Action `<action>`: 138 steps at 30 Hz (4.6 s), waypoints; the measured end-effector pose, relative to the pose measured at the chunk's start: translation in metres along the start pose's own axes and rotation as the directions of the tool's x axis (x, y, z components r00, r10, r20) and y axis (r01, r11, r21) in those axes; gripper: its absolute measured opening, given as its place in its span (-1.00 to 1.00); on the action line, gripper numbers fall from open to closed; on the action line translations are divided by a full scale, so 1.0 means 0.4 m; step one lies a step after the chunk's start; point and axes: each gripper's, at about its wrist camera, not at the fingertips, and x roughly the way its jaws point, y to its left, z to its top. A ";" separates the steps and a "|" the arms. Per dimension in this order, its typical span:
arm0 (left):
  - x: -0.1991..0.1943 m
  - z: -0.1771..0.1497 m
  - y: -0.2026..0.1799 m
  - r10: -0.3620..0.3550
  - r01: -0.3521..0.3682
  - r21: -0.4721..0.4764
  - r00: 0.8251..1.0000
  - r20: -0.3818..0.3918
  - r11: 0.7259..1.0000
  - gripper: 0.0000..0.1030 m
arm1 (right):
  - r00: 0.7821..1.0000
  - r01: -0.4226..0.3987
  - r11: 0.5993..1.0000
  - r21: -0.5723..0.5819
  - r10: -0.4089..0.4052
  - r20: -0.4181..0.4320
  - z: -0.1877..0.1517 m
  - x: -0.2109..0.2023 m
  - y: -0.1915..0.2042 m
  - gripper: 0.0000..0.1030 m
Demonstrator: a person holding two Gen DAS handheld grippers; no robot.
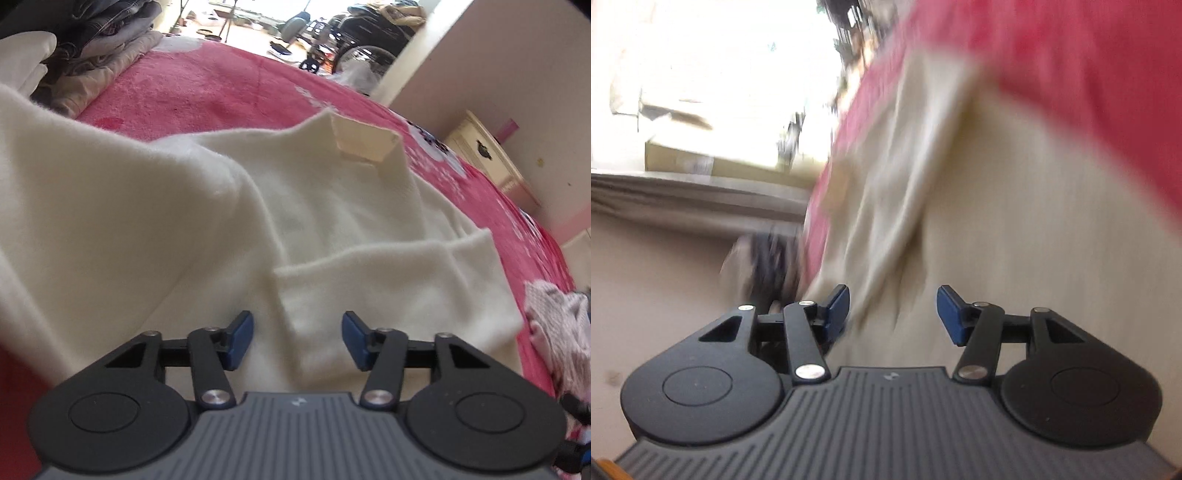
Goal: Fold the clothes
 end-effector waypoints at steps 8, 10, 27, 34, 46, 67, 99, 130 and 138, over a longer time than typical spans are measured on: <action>-0.008 0.011 -0.034 0.046 -0.046 -0.001 0.996 0.081 0.999 -0.89 | 0.969 0.226 0.913 -0.340 -0.176 0.171 0.063 0.066 0.002 -0.05; -0.038 0.013 -0.028 0.064 -0.063 -0.008 0.992 0.110 0.998 -0.89 | 0.957 0.286 0.855 -0.433 -0.228 0.182 0.062 0.085 0.005 -0.24; -0.126 -0.019 0.021 0.189 -0.196 0.020 0.966 0.178 0.980 -0.88 | 0.913 0.408 0.627 -0.664 -0.275 0.301 0.040 0.156 0.074 -0.39; -0.099 -0.042 0.026 0.200 -0.208 0.039 0.968 0.152 0.977 -0.87 | 0.884 0.442 0.464 -0.767 -0.371 0.285 0.075 0.281 0.065 -0.39; -0.213 -0.066 0.034 0.136 -0.157 0.188 0.984 0.117 0.970 -0.55 | 0.925 0.363 0.593 -0.718 -0.322 0.202 0.171 0.123 0.040 -0.10; -0.047 -0.105 -0.062 0.177 -0.207 0.390 0.978 0.112 0.897 -0.49 | 0.973 0.233 0.690 -0.685 -0.161 0.168 0.340 0.449 0.171 -0.64; -0.413 -0.156 0.102 0.039 -0.069 0.091 0.956 0.292 0.993 0.00 | 0.957 0.118 0.698 -0.707 -0.270 -0.107 -0.031 0.338 0.249 -0.57; -0.587 -0.099 0.614 0.165 0.327 -0.864 0.896 0.412 0.382 -0.68 | 0.919 0.118 0.710 -0.694 -0.342 -0.194 -0.166 0.351 0.255 -0.24; -0.628 -0.045 0.580 0.359 0.130 -0.845 0.864 0.353 0.519 -0.90 | 0.919 0.116 0.688 -0.717 -0.349 -0.185 -0.179 0.351 0.261 -0.21</action>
